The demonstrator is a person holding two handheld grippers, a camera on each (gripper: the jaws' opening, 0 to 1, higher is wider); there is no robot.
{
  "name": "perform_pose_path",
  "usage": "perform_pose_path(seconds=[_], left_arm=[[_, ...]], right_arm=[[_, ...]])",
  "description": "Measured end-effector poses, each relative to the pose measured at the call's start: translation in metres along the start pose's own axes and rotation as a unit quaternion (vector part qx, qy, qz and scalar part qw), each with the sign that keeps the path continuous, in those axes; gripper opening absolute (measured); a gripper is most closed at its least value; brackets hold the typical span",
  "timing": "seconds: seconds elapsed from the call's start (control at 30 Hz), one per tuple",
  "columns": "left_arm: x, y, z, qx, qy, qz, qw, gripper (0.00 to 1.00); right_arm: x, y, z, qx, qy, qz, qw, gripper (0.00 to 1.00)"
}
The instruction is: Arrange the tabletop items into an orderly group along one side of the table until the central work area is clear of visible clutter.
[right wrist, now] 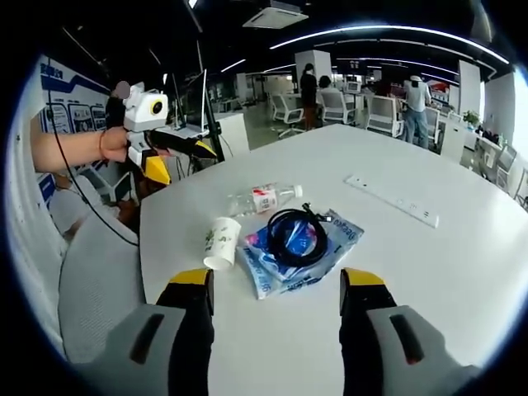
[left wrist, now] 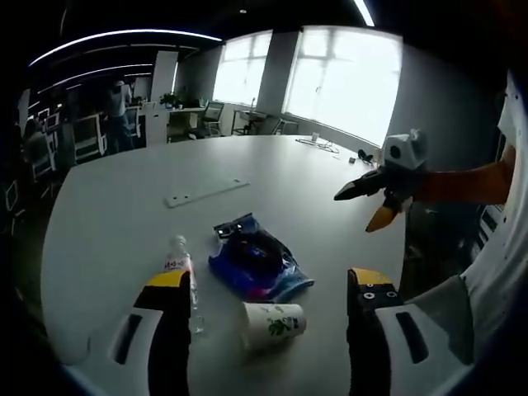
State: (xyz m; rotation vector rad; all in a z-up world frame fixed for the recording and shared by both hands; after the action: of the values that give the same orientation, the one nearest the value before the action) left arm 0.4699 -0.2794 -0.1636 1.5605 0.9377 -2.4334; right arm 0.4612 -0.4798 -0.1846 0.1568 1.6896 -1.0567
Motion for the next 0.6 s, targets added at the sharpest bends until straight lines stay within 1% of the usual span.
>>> perform_pose_path(seconds=[0.27,0.6], left_arm=[[-0.003,0.008,-0.002,0.003,0.0,-0.001,1.0,0.78],[-0.007,0.023,-0.007,0.008,-0.001,-0.002,1.0,0.75]], right_arm=[[-0.002,0.005,0.003,0.002,0.001,0.0,1.0,0.58],[-0.008,0.02,0.009,0.003,0.0,-0.001,1.0,0.54]])
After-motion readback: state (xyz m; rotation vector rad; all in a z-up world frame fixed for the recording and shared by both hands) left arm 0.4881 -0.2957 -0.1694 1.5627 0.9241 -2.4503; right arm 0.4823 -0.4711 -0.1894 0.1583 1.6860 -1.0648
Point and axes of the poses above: the point that each gripper's makers call its tool centre point, and the gripper's own axes: y roughly forward along the fingers, z roughly to its right, x roughly out of its underside, the point moved 1 cm from there along -y, roughly backward along the fingers, and after that the axes turned 10 degrees about x, right-handed, at the moved point
